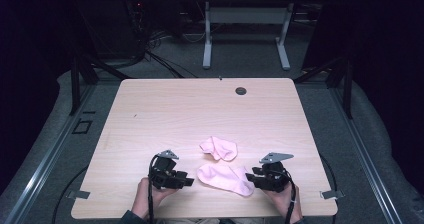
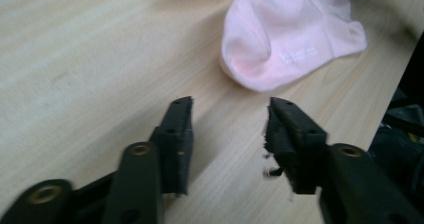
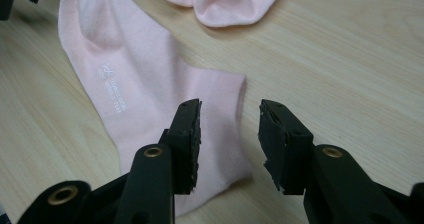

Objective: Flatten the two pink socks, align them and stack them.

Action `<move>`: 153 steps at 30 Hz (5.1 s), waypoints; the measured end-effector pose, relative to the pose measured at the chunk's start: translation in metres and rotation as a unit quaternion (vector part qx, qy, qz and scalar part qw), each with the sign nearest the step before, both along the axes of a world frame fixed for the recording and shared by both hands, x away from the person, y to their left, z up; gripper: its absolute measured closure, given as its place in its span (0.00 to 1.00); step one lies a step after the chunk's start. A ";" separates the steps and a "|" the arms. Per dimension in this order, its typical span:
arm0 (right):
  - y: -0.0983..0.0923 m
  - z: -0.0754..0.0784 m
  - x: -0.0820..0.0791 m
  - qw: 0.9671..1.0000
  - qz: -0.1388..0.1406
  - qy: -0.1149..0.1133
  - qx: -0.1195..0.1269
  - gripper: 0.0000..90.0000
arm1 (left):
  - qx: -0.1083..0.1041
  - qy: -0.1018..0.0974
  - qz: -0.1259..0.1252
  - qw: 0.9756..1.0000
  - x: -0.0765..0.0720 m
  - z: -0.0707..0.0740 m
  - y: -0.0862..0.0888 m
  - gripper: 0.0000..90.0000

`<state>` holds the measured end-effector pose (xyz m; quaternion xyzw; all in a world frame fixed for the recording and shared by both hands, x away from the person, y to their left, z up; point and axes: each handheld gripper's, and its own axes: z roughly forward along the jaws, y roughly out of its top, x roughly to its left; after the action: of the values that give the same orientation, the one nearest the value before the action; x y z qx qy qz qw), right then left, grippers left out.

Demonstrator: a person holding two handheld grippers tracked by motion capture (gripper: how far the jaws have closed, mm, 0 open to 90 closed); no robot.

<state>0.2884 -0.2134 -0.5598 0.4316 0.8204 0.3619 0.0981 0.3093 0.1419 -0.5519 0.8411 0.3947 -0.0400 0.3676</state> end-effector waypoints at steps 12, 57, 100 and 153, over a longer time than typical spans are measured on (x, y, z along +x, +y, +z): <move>-0.004 -0.006 -0.012 1.000 -0.021 0.012 -0.004 0.65 | 0.037 -0.043 -0.028 0.998 0.026 0.005 -0.042 0.57; 0.011 0.019 0.021 0.999 0.025 -0.036 -0.006 0.52 | 0.044 -0.083 0.045 0.995 0.017 0.011 -0.009 0.46; 0.016 0.035 0.078 0.996 0.038 0.040 0.074 0.92 | 0.076 -0.125 -0.064 0.987 0.063 0.011 -0.052 0.96; 0.146 0.003 0.084 0.984 0.120 0.030 -0.127 0.90 | 0.112 -0.153 0.158 0.969 0.019 -0.040 0.040 0.00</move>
<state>0.3723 -0.0675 -0.5571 0.3247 0.9081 0.2508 0.0837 0.3280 0.1816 -0.5914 0.7999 0.4638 0.1920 0.3287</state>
